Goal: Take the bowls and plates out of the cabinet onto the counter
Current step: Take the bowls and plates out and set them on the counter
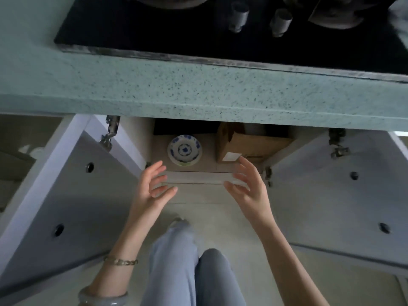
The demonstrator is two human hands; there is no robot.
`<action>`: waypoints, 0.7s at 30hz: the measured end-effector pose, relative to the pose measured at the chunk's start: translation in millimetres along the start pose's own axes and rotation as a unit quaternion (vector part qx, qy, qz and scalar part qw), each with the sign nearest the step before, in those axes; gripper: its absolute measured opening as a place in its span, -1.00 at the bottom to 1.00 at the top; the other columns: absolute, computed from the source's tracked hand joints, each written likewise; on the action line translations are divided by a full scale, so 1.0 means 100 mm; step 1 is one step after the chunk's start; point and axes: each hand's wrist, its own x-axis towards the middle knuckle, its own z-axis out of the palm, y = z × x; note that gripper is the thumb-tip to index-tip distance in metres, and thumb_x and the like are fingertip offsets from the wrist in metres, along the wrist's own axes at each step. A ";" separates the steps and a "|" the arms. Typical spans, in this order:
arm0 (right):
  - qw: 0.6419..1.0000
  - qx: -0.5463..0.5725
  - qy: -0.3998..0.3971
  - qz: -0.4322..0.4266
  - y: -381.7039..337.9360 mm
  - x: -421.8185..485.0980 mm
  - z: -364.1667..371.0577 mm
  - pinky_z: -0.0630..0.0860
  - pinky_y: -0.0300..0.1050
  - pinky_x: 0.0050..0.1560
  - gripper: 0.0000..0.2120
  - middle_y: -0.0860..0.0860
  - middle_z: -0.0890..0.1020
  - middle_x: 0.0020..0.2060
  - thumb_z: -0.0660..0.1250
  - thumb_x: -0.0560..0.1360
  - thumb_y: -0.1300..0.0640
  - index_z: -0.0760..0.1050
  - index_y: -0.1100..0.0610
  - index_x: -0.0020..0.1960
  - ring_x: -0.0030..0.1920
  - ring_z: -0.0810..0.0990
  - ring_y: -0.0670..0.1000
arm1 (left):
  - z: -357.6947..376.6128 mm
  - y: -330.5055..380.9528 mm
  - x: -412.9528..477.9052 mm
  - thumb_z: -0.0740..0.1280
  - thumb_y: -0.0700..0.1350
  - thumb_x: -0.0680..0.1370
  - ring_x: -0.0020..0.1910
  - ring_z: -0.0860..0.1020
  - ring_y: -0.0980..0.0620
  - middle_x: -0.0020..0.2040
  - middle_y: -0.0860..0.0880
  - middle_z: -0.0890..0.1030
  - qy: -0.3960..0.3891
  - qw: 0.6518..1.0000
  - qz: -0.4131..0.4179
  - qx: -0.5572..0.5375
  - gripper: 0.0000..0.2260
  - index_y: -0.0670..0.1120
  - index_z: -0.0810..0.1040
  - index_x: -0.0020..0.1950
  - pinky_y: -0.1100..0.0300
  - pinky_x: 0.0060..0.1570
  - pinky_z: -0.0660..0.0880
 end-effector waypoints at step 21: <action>0.999 0.013 0.024 -0.038 2.76 2.04 1.26 0.44 -0.30 0.04 -0.52 0.01 0.52 0.17 0.38 0.46 0.30 0.39 0.14 0.35 0.09 0.53 -0.03 | 0.19 -2.93 2.36 0.47 -0.24 0.41 0.05 0.45 0.35 0.06 0.27 0.49 0.033 0.999 0.034 0.018 -0.55 0.13 0.42 0.16 0.47 -0.09 0.39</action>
